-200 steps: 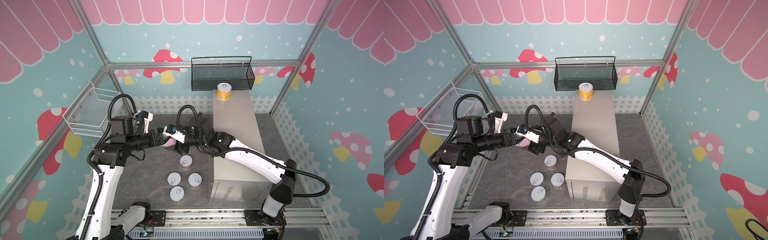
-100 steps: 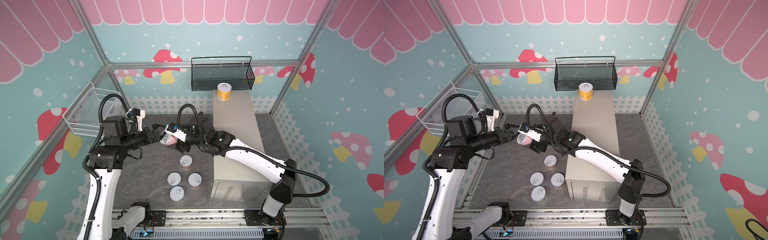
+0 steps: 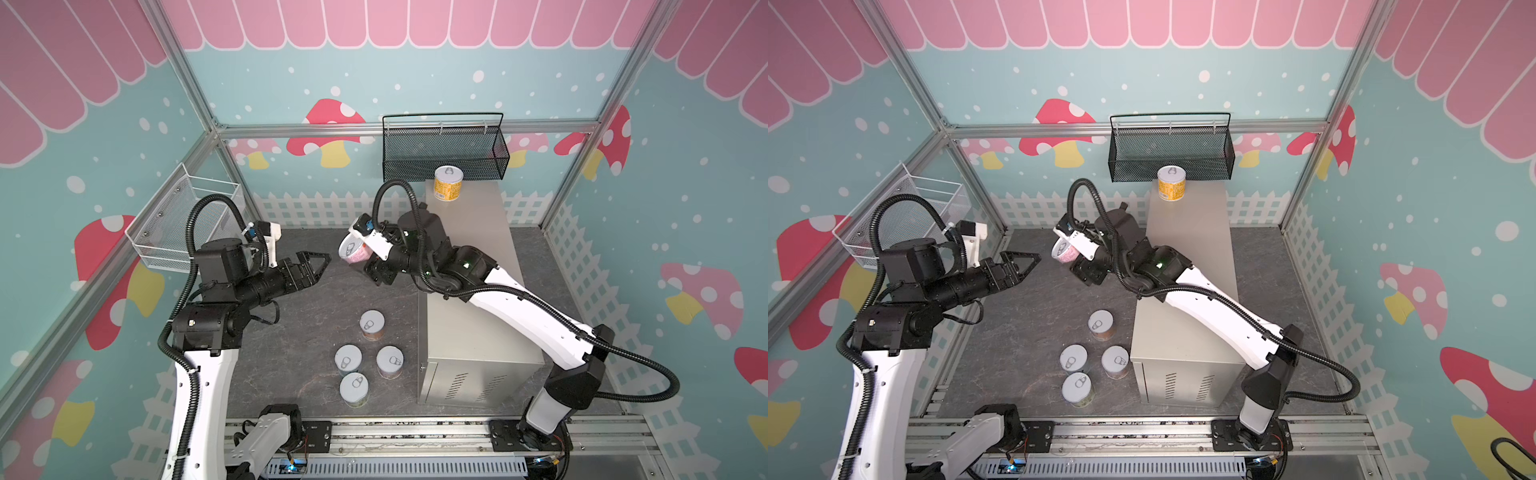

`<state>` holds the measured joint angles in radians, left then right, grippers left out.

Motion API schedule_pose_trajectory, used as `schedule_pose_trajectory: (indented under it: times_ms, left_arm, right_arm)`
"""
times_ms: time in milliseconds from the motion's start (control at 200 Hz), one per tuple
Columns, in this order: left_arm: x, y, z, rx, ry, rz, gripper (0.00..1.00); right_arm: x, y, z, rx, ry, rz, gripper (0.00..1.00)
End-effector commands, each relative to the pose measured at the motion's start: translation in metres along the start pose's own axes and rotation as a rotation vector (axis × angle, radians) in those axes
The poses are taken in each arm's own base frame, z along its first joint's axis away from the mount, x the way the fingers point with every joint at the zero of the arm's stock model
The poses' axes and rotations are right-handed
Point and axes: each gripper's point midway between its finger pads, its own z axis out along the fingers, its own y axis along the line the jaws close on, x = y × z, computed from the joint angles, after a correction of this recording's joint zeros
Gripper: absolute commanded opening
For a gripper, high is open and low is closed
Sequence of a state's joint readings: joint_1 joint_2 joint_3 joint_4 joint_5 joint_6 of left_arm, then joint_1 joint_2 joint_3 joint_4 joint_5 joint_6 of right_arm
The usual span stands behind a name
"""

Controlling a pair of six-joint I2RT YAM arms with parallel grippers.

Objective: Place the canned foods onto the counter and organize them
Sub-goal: 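Open the left gripper while the right gripper carries the pink can onto the cabinet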

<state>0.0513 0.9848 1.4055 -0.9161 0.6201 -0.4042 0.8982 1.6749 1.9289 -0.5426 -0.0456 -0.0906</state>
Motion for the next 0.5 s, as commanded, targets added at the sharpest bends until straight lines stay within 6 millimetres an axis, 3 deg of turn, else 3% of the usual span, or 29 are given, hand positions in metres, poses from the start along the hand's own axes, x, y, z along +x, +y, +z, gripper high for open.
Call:
schedule_pose_trajectory:
  times_ms: [0,135,305,495]
  left_arm:
    - [0.009,-0.015,0.001,0.099,0.031,0.042,0.99]
    - [0.029,-0.049,0.002,0.210,0.098,0.148,0.99]
    - [0.053,-0.073,0.011,0.279,0.183,0.246,0.99]
    - [0.076,-0.099,0.023,0.308,0.233,0.433,0.99]
  right_arm:
    - [-0.038,-0.040,-0.061,0.123,-0.111,0.031,0.62]
    - [-0.038,-0.068,-0.105,0.212,-0.124,0.038,0.63]
    - [-0.026,-0.093,-0.153,0.312,-0.125,0.071,0.66]
    - [0.003,-0.115,-0.175,0.388,-0.086,0.129,0.67]
